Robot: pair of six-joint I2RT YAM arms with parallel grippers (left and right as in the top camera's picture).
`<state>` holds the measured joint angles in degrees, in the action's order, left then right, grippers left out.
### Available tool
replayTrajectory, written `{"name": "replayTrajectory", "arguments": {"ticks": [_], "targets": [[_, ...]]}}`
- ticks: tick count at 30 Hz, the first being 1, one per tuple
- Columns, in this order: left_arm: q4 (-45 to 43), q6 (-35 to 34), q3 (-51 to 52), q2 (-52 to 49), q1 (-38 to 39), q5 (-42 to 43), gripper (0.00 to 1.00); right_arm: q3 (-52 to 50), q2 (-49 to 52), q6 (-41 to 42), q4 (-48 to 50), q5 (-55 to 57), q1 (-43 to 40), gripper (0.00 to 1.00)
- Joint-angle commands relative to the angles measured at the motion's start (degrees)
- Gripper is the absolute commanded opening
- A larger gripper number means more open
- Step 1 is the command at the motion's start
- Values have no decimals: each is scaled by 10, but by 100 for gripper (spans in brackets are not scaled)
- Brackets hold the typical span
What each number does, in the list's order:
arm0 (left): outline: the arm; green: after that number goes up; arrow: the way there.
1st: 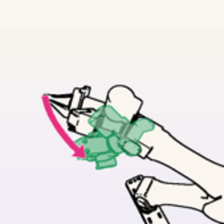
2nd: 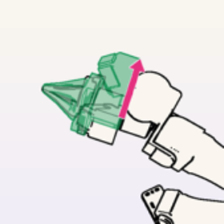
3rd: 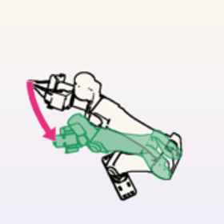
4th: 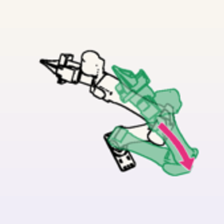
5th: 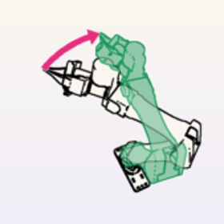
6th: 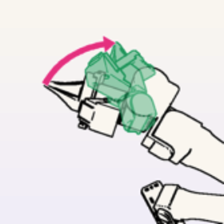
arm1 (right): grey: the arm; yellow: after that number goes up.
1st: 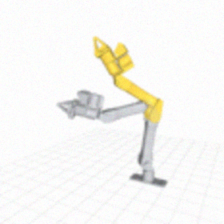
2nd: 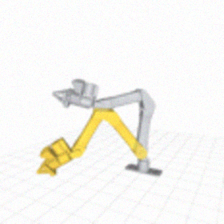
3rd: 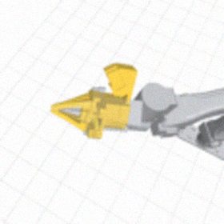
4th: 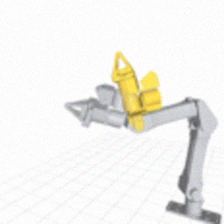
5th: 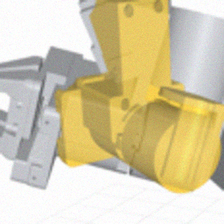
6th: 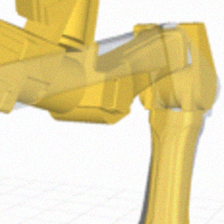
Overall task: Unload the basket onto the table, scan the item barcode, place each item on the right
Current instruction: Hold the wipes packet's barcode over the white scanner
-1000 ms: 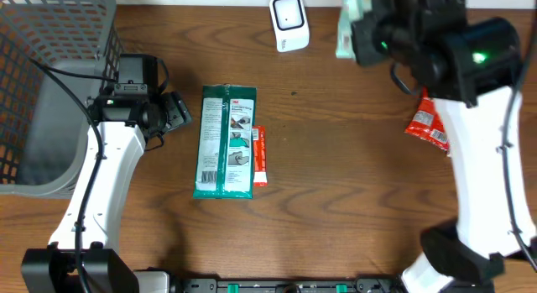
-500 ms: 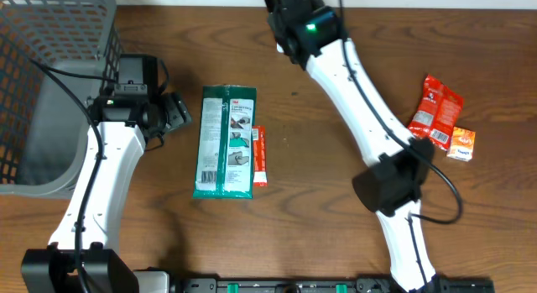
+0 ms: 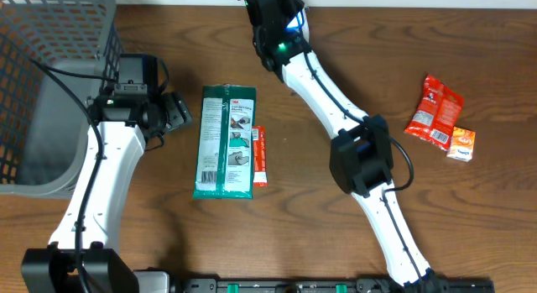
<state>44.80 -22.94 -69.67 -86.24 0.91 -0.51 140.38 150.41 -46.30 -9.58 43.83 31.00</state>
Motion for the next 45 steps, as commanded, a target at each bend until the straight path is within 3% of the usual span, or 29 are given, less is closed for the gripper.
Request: {"name": "replayTrajectory", "arguments": {"ticks": [1,11,20,31,39,42,45], "targets": [[2,-5,2,-1,-1,-3,84,9,23,-95,29,17,6,1],[2,-5,2,-1,-1,-3,84,6,66,-89,10,-25,7,1],[2,-5,2,-1,-1,-3,84,5,68,25,-72,-44,17,1],[2,-5,2,-1,-1,-3,84,5,68,40,-60,-43,16,1],[2,-5,2,-1,-1,-3,84,7,49,97,-11,-3,15,1],[2,-5,2,-1,-1,-3,84,7,3,122,-55,-3,17,1],[2,-5,2,-1,-1,-3,84,7,-63,218,-165,-8,16,1]]}}
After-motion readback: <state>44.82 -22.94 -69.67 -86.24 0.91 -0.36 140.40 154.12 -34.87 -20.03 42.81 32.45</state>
